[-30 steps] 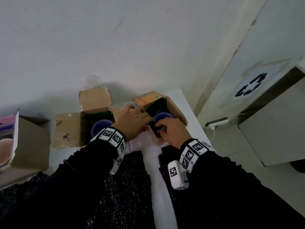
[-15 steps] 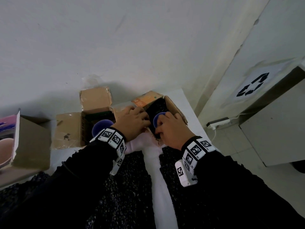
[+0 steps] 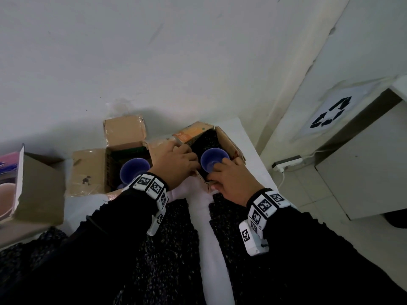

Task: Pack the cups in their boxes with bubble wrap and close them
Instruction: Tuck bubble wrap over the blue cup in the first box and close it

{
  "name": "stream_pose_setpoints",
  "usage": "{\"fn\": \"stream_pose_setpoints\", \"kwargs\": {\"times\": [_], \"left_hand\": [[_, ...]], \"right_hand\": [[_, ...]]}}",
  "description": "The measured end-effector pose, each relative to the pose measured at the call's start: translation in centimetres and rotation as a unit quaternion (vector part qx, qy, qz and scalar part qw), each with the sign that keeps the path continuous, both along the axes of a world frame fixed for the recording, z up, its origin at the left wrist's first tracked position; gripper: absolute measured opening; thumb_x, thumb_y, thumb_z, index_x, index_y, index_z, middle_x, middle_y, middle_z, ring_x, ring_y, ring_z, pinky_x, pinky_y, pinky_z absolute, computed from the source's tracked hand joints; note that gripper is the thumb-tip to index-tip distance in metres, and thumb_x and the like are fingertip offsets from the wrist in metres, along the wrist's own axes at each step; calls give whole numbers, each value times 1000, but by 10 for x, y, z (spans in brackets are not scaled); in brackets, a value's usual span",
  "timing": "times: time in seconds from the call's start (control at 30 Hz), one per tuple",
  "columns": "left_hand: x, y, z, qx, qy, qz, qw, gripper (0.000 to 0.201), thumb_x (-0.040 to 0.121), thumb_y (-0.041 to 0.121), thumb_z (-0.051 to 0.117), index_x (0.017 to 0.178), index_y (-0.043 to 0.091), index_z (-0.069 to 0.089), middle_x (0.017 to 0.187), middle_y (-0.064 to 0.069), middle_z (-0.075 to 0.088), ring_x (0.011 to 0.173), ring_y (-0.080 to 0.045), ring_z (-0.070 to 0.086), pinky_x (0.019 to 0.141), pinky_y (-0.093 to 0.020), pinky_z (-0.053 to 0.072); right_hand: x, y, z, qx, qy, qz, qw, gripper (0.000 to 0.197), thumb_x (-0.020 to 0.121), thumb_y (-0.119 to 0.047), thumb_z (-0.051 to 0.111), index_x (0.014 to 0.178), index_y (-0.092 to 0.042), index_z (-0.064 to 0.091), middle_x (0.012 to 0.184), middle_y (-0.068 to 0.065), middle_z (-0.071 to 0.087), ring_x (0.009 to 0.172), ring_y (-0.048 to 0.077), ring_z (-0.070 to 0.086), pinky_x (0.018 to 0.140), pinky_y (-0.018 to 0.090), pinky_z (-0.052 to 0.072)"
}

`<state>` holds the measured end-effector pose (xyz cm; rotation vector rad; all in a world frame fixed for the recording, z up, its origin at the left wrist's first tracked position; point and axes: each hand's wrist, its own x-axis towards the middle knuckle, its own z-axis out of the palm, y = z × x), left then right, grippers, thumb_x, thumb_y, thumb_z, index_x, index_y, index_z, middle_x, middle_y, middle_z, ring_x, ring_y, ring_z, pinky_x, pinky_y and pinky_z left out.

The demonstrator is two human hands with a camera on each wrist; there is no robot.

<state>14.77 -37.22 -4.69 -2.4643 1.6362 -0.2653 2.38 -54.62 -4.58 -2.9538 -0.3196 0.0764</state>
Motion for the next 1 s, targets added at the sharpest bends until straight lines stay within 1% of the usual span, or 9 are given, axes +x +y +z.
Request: {"fn": "stream_pose_setpoints", "kwargs": {"times": [0.3,0.4,0.5,0.57,0.63,0.7,0.83,0.93,1.0], "left_hand": [[-2,3,6,-4,7,-13,1000,22,69,28,77,90,35,73,97,9,66,97,-22,56,87,-41,31],[-7,9,5,-32,26,-27,999,33,70,50,73,98,34,70,104,10,66,105,-20,54,90,-41,28],[-16,12,3,-49,46,-19,998,53,75,72,53,106,31,66,113,9,63,115,-18,50,94,-41,26],[-21,10,3,-55,59,-7,997,61,77,77,40,102,28,67,111,7,63,114,-20,51,93,-41,26],[-23,8,2,-62,60,-2,996,57,80,72,38,99,27,68,110,6,63,115,-21,50,92,-41,26],[-23,6,2,-62,59,2,996,50,83,67,39,96,28,69,109,6,64,115,-22,50,92,-41,27],[-31,6,4,-54,35,3,998,44,82,54,37,93,28,72,105,5,65,109,-23,53,89,-41,29],[-45,11,2,-115,39,15,992,37,83,46,43,100,26,69,110,4,64,107,-23,53,88,-39,30],[-65,11,1,-180,53,30,982,32,84,40,50,107,24,67,115,3,61,106,-24,52,87,-37,32]], "right_hand": [[7,4,3,-55,44,31,997,24,95,-26,46,113,-28,63,123,3,52,115,28,42,87,42,30],[6,4,1,-55,29,22,998,22,94,-25,50,113,-25,63,121,4,54,110,29,46,83,41,32],[-1,7,-6,-58,-9,-6,998,25,75,-20,72,98,-19,64,102,3,64,87,28,55,67,37,36],[-4,11,-12,-62,-32,-24,997,29,65,-18,78,90,-21,63,92,1,63,81,27,56,63,36,39],[-2,12,-14,-37,-34,-29,998,24,69,-17,76,89,-21,65,94,4,62,86,30,56,66,40,39],[-2,10,-14,6,-37,-36,999,22,78,-17,70,99,-20,66,103,8,62,94,34,54,70,43,39],[-25,-7,-9,68,-105,-48,991,41,78,-21,66,118,-18,60,114,5,57,103,29,49,80,40,43],[-56,-21,-7,113,-175,-86,974,26,81,-24,63,106,-19,59,104,1,57,94,24,48,75,38,42],[-78,-30,-13,137,-137,-96,976,17,83,-33,64,93,-21,58,89,-4,57,85,19,49,72,40,44]]}}
